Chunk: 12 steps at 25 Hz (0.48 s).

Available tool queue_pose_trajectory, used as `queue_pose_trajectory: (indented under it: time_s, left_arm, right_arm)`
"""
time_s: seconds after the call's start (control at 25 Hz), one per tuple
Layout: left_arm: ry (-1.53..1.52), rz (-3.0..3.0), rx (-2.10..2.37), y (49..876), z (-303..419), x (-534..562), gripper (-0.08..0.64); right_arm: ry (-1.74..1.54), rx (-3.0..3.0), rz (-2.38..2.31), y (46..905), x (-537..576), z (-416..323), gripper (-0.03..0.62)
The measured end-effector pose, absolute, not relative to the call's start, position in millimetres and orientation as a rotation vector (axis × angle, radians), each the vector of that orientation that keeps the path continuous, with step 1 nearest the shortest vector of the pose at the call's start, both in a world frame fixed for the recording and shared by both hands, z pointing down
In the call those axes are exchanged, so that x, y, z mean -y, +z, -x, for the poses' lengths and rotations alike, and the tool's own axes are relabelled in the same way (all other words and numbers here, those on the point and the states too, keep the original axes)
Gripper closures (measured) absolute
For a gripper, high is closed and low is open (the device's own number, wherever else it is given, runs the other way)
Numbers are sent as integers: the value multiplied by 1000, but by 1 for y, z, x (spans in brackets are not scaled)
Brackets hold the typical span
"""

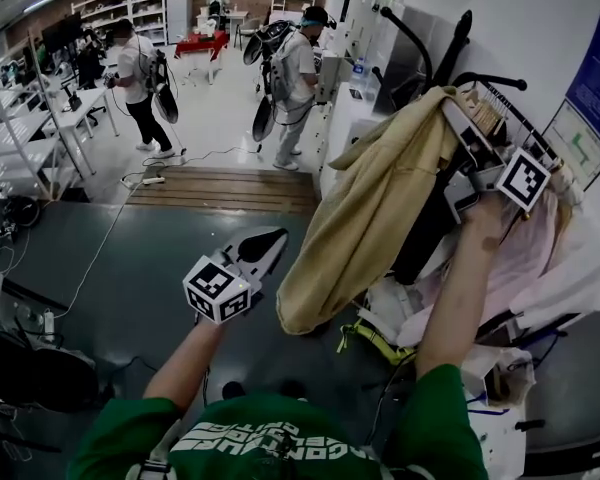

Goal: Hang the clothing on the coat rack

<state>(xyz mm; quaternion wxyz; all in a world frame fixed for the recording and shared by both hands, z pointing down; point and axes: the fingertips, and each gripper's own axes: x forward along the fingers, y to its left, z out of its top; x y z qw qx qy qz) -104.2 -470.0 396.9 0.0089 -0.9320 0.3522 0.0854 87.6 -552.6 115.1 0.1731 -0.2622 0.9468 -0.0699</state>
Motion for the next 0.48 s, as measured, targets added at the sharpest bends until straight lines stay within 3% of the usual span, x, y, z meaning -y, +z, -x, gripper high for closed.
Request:
queue_pose_trajectory:
  time_s: [0.48]
  left_arm:
    - [240, 2940, -1082, 405, 88, 465, 555]
  right_arm:
    - [-315, -2676, 775, 175, 575, -106, 549]
